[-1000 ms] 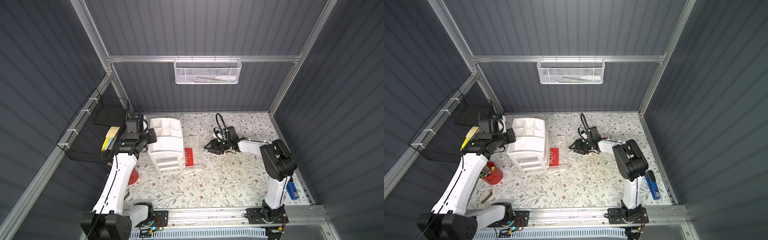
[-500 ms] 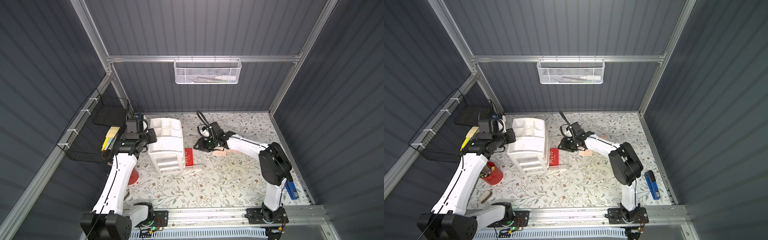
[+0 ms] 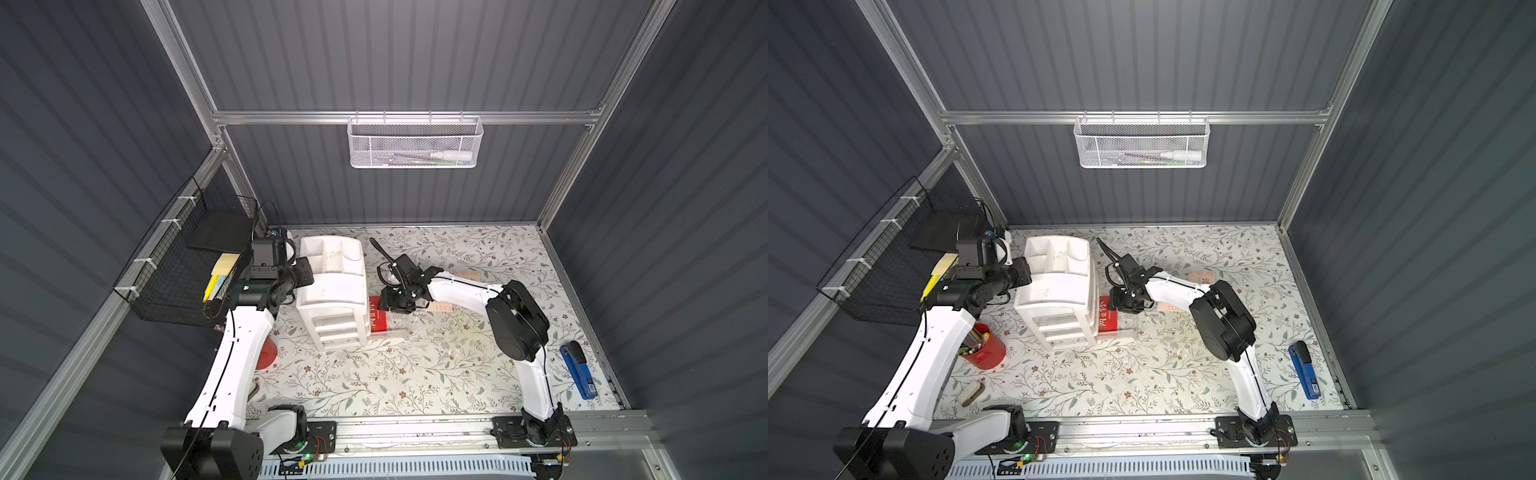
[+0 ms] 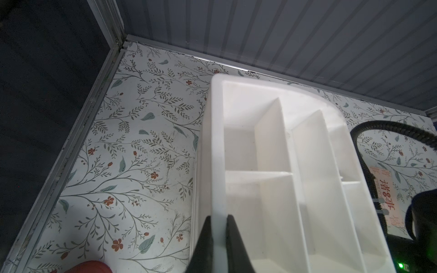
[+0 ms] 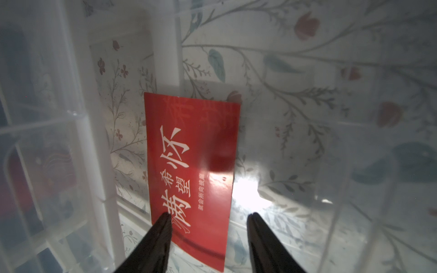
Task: Take the postcards out of the drawer
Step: Open the drawer in the storage box, then pick up the postcard from the drawer.
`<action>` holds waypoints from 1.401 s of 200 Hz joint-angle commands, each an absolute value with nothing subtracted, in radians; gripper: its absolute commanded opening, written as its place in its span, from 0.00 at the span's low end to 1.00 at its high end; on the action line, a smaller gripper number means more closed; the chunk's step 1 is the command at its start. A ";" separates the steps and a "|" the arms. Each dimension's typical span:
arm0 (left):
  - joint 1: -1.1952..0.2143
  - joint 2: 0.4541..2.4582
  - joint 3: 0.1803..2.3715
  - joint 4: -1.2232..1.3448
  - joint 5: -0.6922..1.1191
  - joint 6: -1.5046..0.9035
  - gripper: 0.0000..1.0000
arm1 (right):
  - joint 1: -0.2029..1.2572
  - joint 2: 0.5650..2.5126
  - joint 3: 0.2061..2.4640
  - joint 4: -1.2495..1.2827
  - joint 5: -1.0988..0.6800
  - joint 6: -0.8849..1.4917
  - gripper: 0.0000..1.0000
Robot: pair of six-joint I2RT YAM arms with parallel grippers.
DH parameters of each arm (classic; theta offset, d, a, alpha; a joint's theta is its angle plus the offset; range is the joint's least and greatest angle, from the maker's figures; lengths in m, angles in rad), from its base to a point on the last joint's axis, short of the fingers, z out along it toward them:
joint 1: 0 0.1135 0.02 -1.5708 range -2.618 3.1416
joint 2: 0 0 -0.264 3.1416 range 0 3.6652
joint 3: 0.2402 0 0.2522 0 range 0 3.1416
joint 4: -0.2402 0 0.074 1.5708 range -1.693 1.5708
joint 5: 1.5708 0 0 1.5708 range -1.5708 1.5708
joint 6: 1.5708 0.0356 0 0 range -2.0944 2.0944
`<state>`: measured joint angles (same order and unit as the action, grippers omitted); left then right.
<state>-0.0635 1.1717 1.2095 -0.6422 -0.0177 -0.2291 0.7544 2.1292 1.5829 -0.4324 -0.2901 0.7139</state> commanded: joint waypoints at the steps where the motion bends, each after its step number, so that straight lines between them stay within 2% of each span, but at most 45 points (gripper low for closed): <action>1: -0.058 1.188 1.186 -0.696 -0.020 -0.191 0.00 | 0.765 2.173 1.627 -0.513 -0.249 0.704 0.56; 86: -0.058 1.194 1.187 -0.692 -0.006 -0.189 0.00 | 0.782 2.279 1.756 -0.616 -0.248 0.680 0.59; 130: -0.058 1.195 1.187 -0.694 0.000 -0.186 0.00 | 0.782 2.296 1.747 -0.535 -0.383 0.694 0.59; 188: -0.058 1.197 1.186 -0.692 0.002 -0.186 0.00 | 0.782 2.280 1.715 -0.436 -0.468 0.722 0.58; 280: -0.058 1.195 1.185 -0.695 -0.002 -0.182 0.00 | 0.771 2.183 1.608 -0.318 -0.478 0.771 0.58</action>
